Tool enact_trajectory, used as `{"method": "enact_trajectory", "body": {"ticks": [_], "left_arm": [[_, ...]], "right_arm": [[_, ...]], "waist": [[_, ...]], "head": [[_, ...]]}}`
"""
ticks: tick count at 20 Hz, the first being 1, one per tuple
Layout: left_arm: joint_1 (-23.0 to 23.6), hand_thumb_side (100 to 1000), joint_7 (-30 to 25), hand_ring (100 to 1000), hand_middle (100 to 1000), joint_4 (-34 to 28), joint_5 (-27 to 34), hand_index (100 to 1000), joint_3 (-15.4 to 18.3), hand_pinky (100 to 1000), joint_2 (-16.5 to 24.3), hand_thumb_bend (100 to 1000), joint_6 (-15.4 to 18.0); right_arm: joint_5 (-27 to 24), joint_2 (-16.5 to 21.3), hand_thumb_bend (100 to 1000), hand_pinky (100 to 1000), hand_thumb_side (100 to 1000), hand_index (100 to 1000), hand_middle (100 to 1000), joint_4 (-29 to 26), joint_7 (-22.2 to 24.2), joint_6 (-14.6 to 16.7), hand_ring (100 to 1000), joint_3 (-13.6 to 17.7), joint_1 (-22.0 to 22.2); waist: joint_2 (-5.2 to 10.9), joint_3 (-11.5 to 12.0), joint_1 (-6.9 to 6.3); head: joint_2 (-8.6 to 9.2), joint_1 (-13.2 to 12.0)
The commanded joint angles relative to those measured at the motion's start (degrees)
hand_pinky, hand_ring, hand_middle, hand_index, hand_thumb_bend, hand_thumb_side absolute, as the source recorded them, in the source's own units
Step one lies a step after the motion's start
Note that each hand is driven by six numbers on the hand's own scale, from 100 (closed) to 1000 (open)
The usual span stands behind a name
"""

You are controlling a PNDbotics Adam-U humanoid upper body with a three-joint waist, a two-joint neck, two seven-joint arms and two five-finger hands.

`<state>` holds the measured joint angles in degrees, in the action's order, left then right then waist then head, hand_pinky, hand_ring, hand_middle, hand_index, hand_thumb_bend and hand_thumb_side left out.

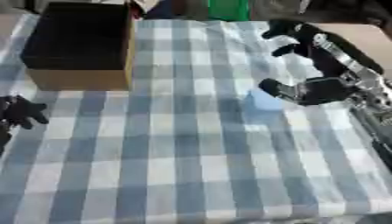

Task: Pick up objects on the table and place them in the box.

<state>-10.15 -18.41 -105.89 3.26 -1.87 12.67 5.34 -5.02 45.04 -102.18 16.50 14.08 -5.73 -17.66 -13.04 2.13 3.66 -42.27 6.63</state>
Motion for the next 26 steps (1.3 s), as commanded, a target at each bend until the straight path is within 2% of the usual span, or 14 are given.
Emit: {"method": "enact_trajectory", "body": {"ticks": [1, 3, 4, 10, 20, 26], "left_arm": [[-0.5, 879, 0.0, 542, 497, -0.7, 0.0, 430, 0.2, 863, 1.2, 181, 0.0], [-0.4, 879, 0.0, 542, 497, -0.7, 0.0, 430, 0.2, 863, 1.3, 181, 0.0], [-0.4, 880, 0.0, 542, 497, -0.7, 0.0, 430, 0.2, 863, 1.3, 181, 0.0], [-0.4, 882, -0.1, 542, 497, -0.7, 0.0, 430, 0.1, 863, 1.4, 180, 0.0], [-0.3, 884, -0.2, 542, 498, -0.7, 0.0, 431, 0.0, 863, 1.4, 180, 0.1], [-0.3, 885, -0.3, 542, 498, -0.7, -0.1, 431, -0.1, 863, 1.4, 179, 0.2]], "right_arm": [[2.4, 3.8, 695, 803, 229, 980, 856, 0.7, 3.4, 2.5, 1000, 0.1, -0.8], [3.8, 4.6, 713, 805, 223, 981, 859, 1.3, 5.4, 3.7, 1000, -0.2, -1.1], [4.5, 4.9, 751, 814, 223, 983, 870, 1.6, 6.6, 4.1, 1000, -0.5, -1.4], [8.7, 5.9, 775, 827, 263, 981, 883, 4.5, 11.1, 6.2, 1000, -1.5, -3.1], [14.3, 5.2, 755, 829, 275, 974, 873, 11.0, 10.4, 8.4, 1000, -3.0, -6.6], [17.2, 4.1, 763, 830, 314, 969, 862, 14.6, 10.0, 9.5, 1000, -3.9, -8.2]], "waist": [[1.08, 0.1, -0.09], [1.11, 0.1, -0.11], [1.13, 0.2, -0.11], [1.20, 0.4, -0.20], [1.18, 0.5, -0.36], [1.07, 0.6, -0.43]], "head": [[0.18, -0.1], [0.17, -0.1], [0.18, 0.0], [0.16, 0.2], [0.08, 0.5], [-0.03, 0.7]]}}
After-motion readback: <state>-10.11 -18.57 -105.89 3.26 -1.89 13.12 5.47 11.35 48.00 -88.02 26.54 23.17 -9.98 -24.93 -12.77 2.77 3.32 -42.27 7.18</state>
